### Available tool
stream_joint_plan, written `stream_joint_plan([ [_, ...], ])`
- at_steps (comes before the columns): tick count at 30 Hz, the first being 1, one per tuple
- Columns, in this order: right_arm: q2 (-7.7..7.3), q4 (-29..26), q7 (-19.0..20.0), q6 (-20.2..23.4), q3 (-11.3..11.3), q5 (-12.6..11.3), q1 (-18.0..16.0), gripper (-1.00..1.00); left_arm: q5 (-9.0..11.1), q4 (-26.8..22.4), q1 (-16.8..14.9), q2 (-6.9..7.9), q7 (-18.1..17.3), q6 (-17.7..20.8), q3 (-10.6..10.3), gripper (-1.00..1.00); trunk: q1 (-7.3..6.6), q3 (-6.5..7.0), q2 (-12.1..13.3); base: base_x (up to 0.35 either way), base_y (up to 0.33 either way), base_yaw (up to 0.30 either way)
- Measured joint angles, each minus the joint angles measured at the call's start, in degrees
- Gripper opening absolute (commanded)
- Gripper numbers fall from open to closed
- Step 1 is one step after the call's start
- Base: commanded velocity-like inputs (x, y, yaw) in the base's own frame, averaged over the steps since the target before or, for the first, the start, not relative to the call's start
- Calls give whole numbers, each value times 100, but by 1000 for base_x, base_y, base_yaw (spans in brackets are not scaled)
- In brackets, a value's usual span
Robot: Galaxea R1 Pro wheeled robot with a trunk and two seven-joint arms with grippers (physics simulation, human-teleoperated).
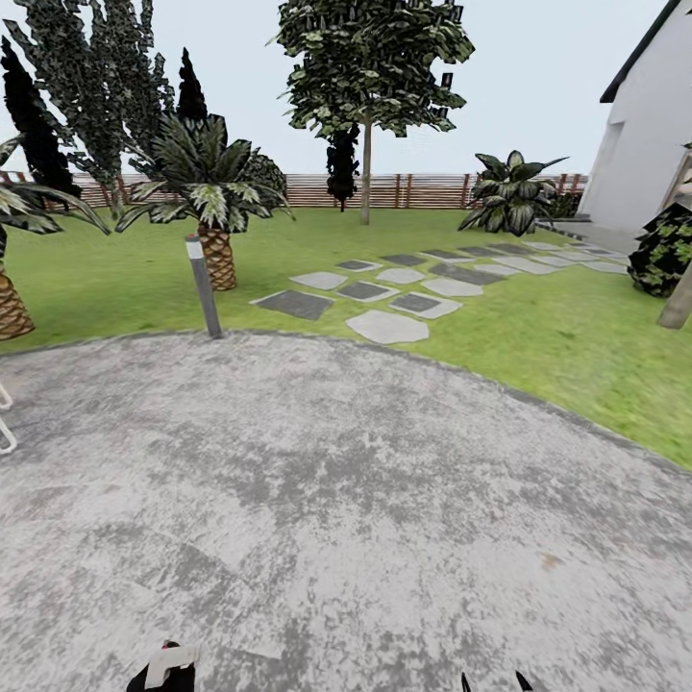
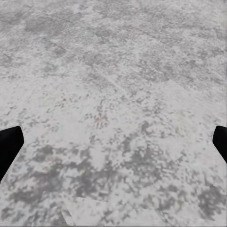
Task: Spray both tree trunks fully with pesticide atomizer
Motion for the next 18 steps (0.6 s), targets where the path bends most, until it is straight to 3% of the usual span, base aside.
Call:
stream_joint_plan([
  [9,1,0,0,0,-1,0,0,100,51,1,0,-21,6,0,9,-100,0,0,0,340,0,0],
  [13,-1,0,0,0,-1,0,0,100,348,-54,8,18,-7,-5,20,-100,0,0,0,340,0,0],
  [15,0,0,0,0,1,0,0,100,626,-50,28,108,-54,-5,150,-100,0,0,0,340,0,0],
  [18,-1,0,0,0,-1,0,0,100,732,-45,33,144,-72,-8,199,-100,0,0,0,340,0,0],
])
